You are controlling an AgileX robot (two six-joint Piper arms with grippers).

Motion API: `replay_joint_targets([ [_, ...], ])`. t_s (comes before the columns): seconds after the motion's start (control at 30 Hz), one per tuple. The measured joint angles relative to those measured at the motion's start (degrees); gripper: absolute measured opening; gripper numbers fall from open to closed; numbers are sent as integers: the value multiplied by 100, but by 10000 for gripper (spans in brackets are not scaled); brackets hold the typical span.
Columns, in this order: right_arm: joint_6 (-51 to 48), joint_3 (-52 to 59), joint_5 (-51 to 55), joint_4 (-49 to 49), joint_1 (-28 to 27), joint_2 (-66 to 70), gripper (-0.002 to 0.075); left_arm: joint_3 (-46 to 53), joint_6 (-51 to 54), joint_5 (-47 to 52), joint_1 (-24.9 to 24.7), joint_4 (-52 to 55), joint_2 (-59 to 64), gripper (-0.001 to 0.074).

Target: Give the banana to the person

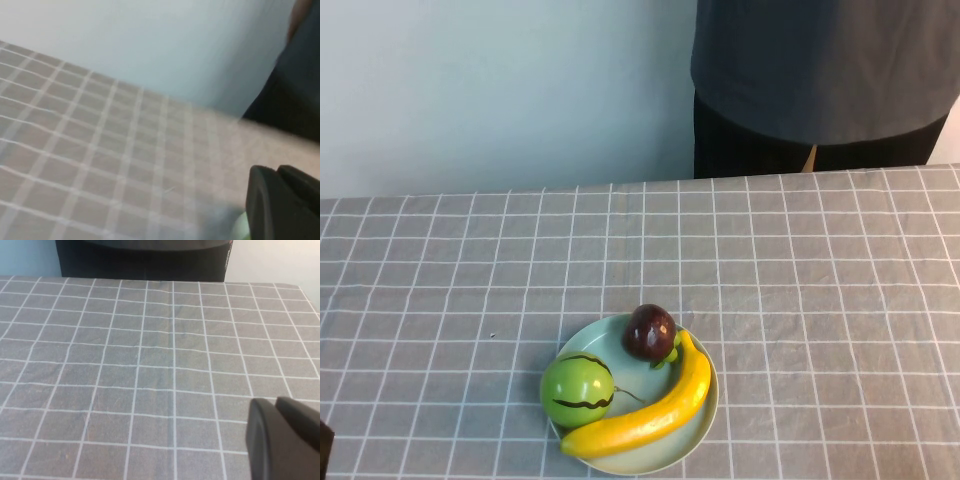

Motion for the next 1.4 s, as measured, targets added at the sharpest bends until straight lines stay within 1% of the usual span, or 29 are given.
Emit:
replay_joint_targets([
  [0.1, 0, 0, 0, 0, 0, 0, -8, 0, -679, -412, 0, -295, 0, -4],
  [0.23, 0, 0, 0, 0, 0, 0, -8, 0, -983, -1176, 0, -346, 0, -5],
  [0.3, 0, 0, 0, 0, 0, 0, -8, 0, -1140, -1369, 0, -346, 0, -4],
  [0.37, 0, 0, 0, 0, 0, 0, -8, -102, -1459, -1055, 0, -346, 0, -4],
  [0.47, 0, 0, 0, 0, 0, 0, -8, -767, -1539, 113, -122, -346, 112, -4],
  [0.57, 0, 0, 0, 0, 0, 0, -8, -1863, -873, 1386, -419, -346, 618, -5],
  [0.7, 0, 0, 0, 0, 0, 0, -8, -3084, 29, 3180, -750, -312, 1928, -5],
  [0.8, 0, 0, 0, 0, 0, 0, -8, -3677, 857, 4123, -850, -388, 3096, -4],
  [0.87, 0, 0, 0, 0, 0, 0, -8, -3945, 1516, 4445, -860, -637, 3840, -4],
  [1.03, 0, 0, 0, 0, 0, 0, -8, -4495, 3265, 4624, -875, -1685, 5714, -4],
  [1.13, -4, 0, 0, 0, 0, 0, -8, -4797, 3892, 4596, -1095, -2026, 6700, -4],
  [1.2, -4, 0, 0, 0, 0, 0, -8, -5020, 4077, 4531, -1424, -2051, 7281, -5],
  [1.4, -4, 0, 0, 0, 0, 0, -8, -5824, 4480, 4304, -2640, -2000, 8517, -4],
])
